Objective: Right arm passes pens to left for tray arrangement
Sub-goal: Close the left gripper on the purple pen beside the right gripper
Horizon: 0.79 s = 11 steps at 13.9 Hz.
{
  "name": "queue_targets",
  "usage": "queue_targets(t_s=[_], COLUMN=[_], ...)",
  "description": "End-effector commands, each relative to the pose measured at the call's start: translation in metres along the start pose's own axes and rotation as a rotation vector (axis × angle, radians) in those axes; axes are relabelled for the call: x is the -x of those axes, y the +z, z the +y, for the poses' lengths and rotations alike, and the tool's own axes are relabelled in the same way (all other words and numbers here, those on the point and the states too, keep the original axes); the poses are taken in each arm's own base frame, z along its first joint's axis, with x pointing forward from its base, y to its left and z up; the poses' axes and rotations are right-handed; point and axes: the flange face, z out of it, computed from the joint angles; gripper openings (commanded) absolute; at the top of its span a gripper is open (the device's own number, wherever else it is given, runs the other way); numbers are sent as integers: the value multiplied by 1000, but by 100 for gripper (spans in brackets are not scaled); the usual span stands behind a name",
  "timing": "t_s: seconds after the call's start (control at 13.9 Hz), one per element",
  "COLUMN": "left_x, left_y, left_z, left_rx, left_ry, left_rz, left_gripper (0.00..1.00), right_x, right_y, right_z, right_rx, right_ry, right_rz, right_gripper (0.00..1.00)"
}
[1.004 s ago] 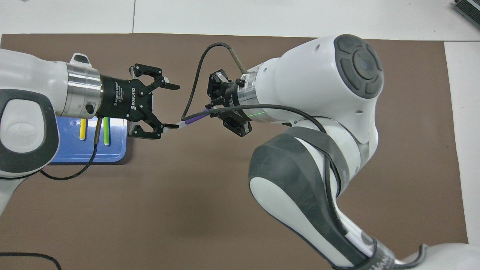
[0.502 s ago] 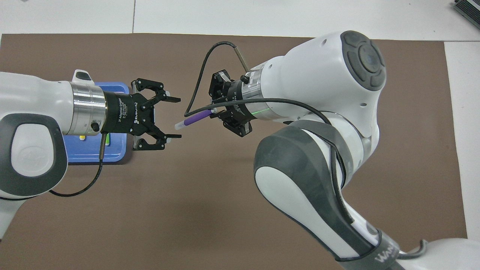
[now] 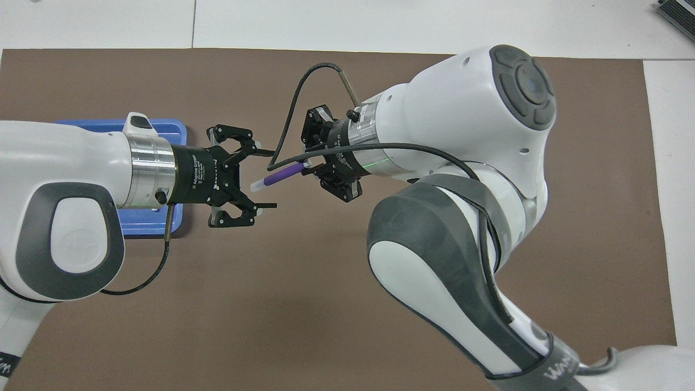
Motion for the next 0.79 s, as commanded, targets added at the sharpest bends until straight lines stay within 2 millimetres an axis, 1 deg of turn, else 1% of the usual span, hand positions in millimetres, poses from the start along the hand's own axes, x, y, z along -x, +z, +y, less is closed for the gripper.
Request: queue_targets(t_s=[0.0, 0.07, 0.22, 0.43, 0.5, 0.57, 0.65, 0.72], left_x=[-8, -11, -1, 0, 0, 0, 1, 1], left_y=[5, 7, 11, 5, 5, 5, 6, 6], left_z=[-20, -22, -24, -21, -21, -21, -21, -21], left_rx=[27, 39, 43, 55, 54, 56, 55, 55], left_ry=[-14, -18, -10, -44, -44, -42, -37, -37], left_rz=[21, 28, 24, 18, 18, 18, 18, 17], left_gripper=[86, 86, 84, 84, 77, 67, 50, 39], right_x=[2, 2, 2, 2, 2, 2, 2, 2], right_y=[4, 6, 6, 6, 6, 6, 6, 7], right_z=[-1, 0, 0, 0, 0, 0, 0, 0], right_rx=[-25, -24, -27, -27, -27, -27, -27, -26], right_ry=[43, 44, 47, 46, 46, 46, 45, 46], right_rz=[-27, -27, -28, -27, -27, -27, -26, -26], right_gripper=[0, 0, 0, 0, 0, 0, 0, 0])
